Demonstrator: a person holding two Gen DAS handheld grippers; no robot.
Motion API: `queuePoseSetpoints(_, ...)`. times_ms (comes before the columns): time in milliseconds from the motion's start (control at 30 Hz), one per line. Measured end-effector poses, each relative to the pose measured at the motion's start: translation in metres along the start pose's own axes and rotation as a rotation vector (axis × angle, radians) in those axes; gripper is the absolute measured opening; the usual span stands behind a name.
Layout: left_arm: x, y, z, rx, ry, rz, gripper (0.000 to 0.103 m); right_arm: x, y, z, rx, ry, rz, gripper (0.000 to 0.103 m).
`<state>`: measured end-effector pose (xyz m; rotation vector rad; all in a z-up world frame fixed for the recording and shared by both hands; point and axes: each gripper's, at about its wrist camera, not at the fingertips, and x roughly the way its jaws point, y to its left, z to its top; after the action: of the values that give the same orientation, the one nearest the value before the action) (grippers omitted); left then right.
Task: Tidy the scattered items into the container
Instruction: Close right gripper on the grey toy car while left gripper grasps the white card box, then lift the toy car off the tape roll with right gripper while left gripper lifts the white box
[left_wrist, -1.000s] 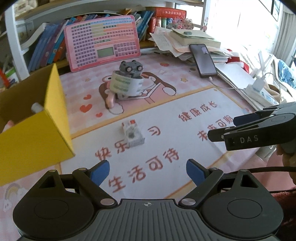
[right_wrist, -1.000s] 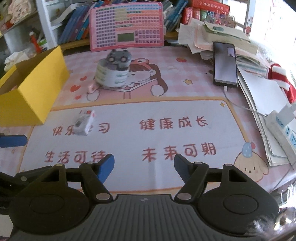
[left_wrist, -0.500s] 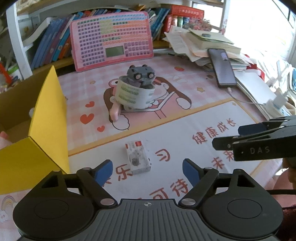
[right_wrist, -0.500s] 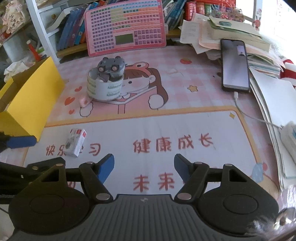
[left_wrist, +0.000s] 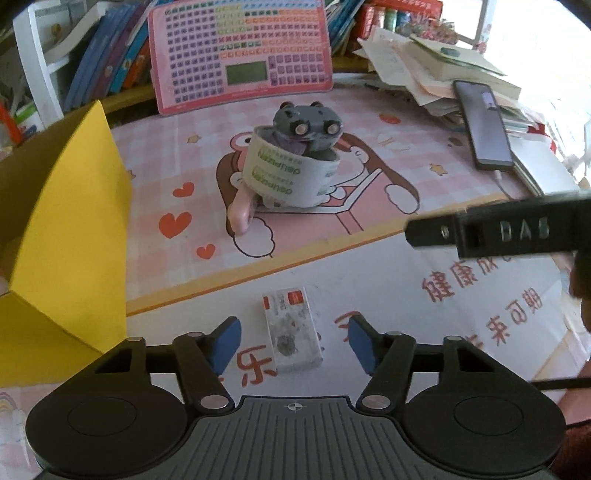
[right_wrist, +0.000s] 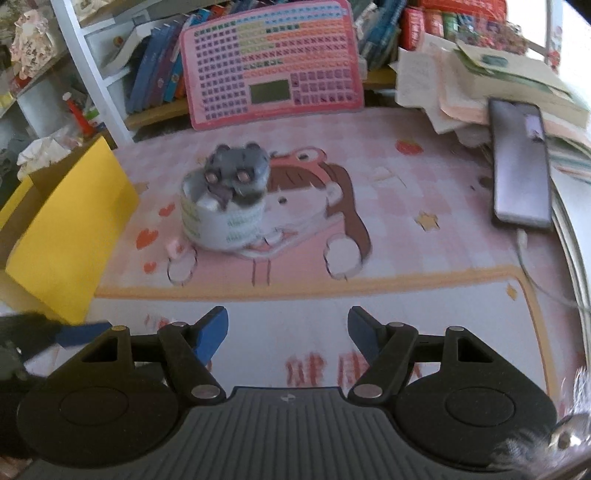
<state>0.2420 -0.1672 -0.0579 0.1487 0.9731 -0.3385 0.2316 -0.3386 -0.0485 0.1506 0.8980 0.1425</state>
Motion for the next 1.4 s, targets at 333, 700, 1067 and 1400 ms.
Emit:
queuePoseSetpoints(333, 0.019, 0.005, 0.009, -0.042, 0.043, 0.019, 0.060, 0.027, 0.005, 0.040, -0.043, -0.027, 0.059, 0.071)
queuePoseSetpoints(700, 0.027, 0.008, 0.015, -0.061, 0.050, 0.021, 0.052, 0.049, 0.014, 0.071, -0.073, -0.048, 0.096, 0.071)
queuePoseSetpoints(1067, 0.027, 0.011, 0.014, -0.073, 0.044, 0.024, 0.045, 0.075, 0.023, 0.099, -0.087, -0.063, 0.086, 0.071)
queuePoseSetpoints(1400, 0.026, 0.012, 0.012, -0.069, 0.037, 0.037, 0.035, 0.094, 0.030, 0.103, -0.101, -0.027, 0.078, 0.068)
